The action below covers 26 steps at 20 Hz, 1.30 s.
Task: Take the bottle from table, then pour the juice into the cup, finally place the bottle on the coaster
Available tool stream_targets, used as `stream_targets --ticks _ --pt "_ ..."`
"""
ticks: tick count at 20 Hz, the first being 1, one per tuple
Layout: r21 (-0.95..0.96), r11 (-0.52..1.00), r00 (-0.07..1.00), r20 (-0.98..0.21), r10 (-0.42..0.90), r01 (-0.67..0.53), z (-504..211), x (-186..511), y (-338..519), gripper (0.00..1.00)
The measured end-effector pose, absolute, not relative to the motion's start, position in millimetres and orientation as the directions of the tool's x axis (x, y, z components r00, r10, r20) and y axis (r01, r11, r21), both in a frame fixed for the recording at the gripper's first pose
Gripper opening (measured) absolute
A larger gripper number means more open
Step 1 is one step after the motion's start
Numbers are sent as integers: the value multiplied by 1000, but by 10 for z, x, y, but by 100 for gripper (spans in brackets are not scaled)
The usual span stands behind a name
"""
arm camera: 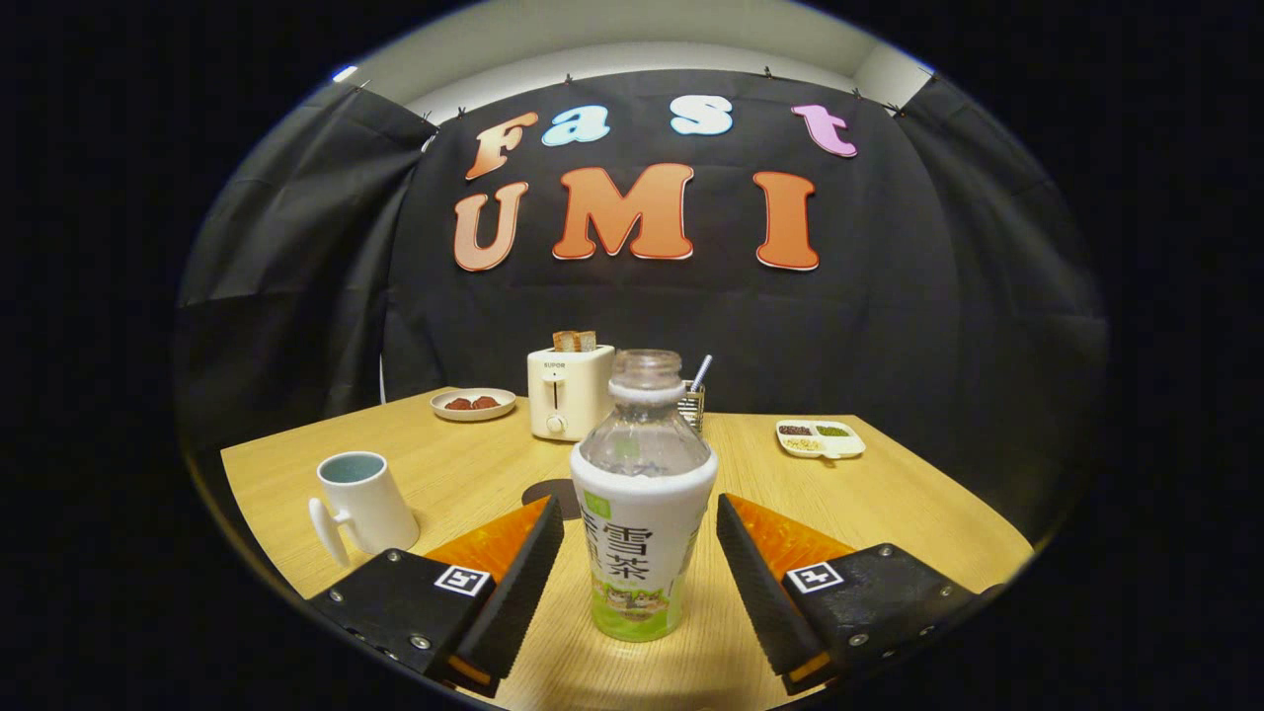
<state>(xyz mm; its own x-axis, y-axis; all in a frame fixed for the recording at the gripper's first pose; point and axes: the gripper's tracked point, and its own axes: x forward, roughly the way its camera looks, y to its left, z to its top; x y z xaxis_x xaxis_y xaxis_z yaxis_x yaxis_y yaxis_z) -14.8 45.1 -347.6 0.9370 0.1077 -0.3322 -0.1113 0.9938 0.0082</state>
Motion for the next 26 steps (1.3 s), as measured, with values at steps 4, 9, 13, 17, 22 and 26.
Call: stream_targets --ticks 4,9,13,17,22,26 --pt "12 996 916 -392 85 -87 -3724 -140 430 83" --pt "29 998 898 -437 55 -47 -3821 -107 438 65" --pt "15 999 893 -448 52 -51 -3778 -90 507 58" --pt "-102 993 914 -406 16 -62 -3582 -24 557 58" --pt "-321 941 927 -374 -24 -105 -3438 77 683 58" --pt "-473 870 938 -345 -42 -136 -3335 173 831 58"
